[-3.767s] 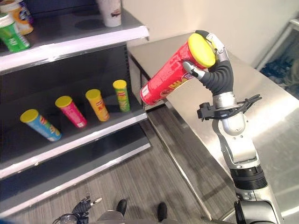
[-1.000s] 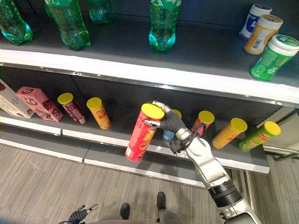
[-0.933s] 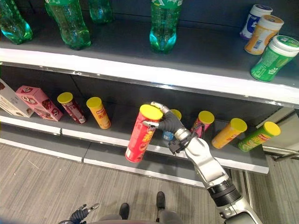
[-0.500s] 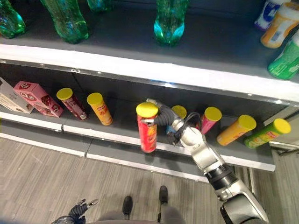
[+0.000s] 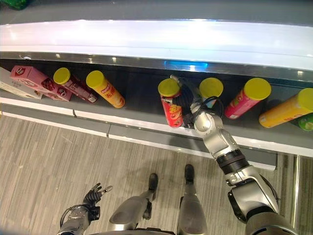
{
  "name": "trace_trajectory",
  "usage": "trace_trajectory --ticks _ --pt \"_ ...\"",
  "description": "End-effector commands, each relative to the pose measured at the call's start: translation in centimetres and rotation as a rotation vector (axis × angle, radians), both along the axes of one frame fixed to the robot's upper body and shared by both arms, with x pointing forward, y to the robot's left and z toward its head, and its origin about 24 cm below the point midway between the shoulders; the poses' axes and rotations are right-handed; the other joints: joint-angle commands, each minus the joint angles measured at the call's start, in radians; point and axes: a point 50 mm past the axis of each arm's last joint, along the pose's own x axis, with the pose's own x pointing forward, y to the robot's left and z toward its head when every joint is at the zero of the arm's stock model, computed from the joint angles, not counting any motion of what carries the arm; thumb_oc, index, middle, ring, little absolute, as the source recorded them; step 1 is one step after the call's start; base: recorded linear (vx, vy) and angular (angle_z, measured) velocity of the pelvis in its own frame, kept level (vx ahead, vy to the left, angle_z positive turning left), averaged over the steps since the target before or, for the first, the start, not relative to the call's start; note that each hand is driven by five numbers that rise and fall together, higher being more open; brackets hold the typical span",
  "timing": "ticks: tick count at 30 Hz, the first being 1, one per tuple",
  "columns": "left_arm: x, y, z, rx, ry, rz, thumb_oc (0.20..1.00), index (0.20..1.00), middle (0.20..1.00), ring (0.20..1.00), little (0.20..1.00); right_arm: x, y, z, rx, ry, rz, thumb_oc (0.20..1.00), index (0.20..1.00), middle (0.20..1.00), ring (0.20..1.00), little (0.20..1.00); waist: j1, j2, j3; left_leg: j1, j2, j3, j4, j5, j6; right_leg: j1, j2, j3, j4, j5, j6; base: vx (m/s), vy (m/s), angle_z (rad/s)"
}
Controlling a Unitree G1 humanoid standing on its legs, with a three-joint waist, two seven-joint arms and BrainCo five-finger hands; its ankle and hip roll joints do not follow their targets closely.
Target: Put the goods on the table back onto the shelves and tidy them up.
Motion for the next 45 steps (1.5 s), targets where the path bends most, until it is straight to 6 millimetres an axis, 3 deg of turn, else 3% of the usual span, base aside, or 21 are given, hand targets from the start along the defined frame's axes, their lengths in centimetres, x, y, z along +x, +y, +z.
trace_trajectory --ticks 1,11,19,29,45 --pt "0.8 -0.3 0.1 0.042 -0.004 -0.052 1.0 1.0 1.0 1.0 1.0 0.2 1.5 6.9 0.037 -0.256 0.048 0.2 0.2 0.2 0.2 0.2 0.014 0.041 0.004 -0.07 0.024 0.058 -0.026 0.047 -0.001 0.052 -0.076 -0.031 0.002 -0.105 -0.019 -0.02 0.038 0.01" --pt "1.3 -0.9 0.3 0.034 -0.024 -0.047 1.0 1.0 1.0 1.0 1.0 0.6 1.0 7.7 0.059 -0.289 0.007 0.2 0.2 0.2 0.2 0.2 0.019 0.05 0.031 -0.083 0.027 0.058 -0.026 0.052 -0.001 0.052 -0.082 -0.027 0.002 -0.102 -0.015 0.0 0.003 0.0" --pt "0.0 -0.9 -1.1 0.032 0.074 -0.025 1.0 1.0 1.0 1.0 1.0 0.9 2.2 9.2 0.11 -0.315 0.035 0.2 0.2 0.2 0.2 0.2 0.022 0.042 0.027 -0.089 0.028 0.053 -0.026 0.054 -0.002 0.053 -0.084 -0.022 0.002 -0.102 -0.012 0.01 0.008 0.05" --pt "0.4 -1.0 -1.0 0.032 0.072 -0.012 1.0 1.0 1.0 1.0 1.0 1.4 2.4 11.0 0.115 -0.379 -0.003 0.2 0.2 0.2 0.2 0.2 0.025 0.048 0.051 -0.096 0.031 0.048 -0.026 0.058 -0.004 0.052 -0.085 -0.024 0.002 -0.105 -0.012 0.0 0.001 0.01" --pt "2.0 -1.2 0.0 0.035 -0.002 -0.016 1.0 1.0 1.0 1.0 1.0 1.7 2.7 12.2 0.12 -0.422 -0.026 0.2 0.2 0.2 0.2 0.2 0.043 0.055 0.083 -0.12 0.038 0.046 -0.026 0.065 -0.008 0.035 -0.084 -0.019 0.002 -0.103 -0.011 0.0 0.001 0.0"
